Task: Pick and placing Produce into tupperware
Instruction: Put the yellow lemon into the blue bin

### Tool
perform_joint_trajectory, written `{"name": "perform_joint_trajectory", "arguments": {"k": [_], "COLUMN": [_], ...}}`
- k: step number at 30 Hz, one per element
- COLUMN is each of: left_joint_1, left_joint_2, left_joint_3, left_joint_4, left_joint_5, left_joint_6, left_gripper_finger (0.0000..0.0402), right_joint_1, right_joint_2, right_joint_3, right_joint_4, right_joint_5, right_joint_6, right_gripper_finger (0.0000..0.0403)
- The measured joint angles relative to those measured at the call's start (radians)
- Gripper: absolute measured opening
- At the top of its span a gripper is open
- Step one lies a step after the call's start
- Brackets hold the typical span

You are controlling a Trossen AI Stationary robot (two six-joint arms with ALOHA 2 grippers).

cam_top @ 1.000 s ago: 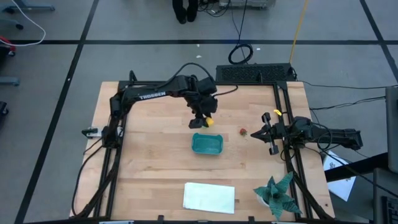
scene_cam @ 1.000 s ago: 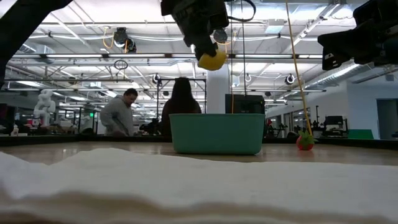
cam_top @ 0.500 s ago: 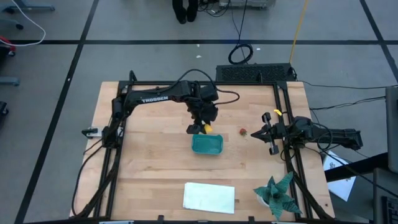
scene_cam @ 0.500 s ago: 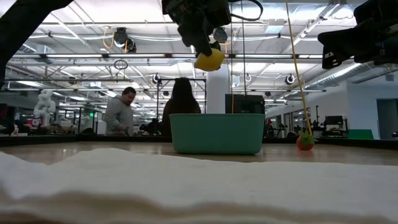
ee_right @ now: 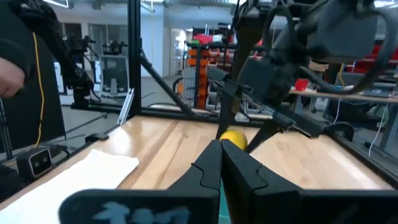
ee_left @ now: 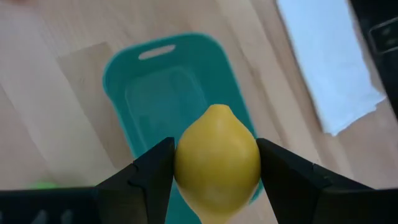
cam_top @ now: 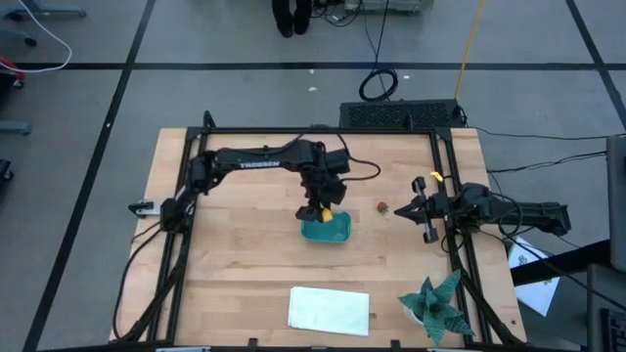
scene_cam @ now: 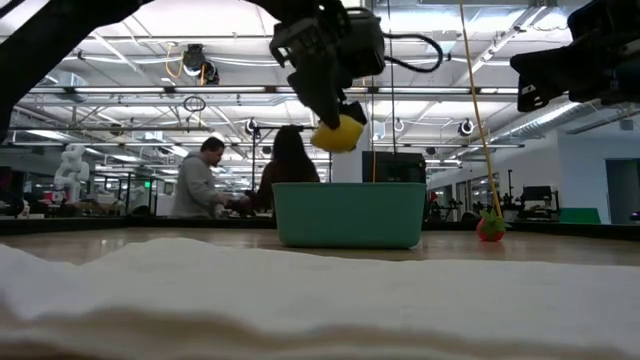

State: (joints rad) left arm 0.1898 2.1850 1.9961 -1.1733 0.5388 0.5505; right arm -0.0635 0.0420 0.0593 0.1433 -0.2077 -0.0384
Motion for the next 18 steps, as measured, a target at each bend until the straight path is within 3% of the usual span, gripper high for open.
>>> {"name": "perform_joint_trajectory", "arguments": {"k": [12,18], "left_joint_1": [-0.043,-0.067], "left_joint_2": [0.054,0.054], "left_joint_3": [0.000,0.000], "left_joint_4": [-0.001,-0.002], "left_joint_5": [-0.166,-0.178], "left_joint_6": [0.109,0.138], "left_gripper_finger": [0.0211,0.0211], "right_joint_1": [0.000,0.000], "right_joint_2": [0.012,0.012], "right_joint_3": [0.000,0.000], "right_joint_4": [0.004,0.004], "right_joint_5": [0.000,0.000], "right_joint_6": [0.000,-0.003], "right_gripper_finger": [0.0000,0.0000]}}
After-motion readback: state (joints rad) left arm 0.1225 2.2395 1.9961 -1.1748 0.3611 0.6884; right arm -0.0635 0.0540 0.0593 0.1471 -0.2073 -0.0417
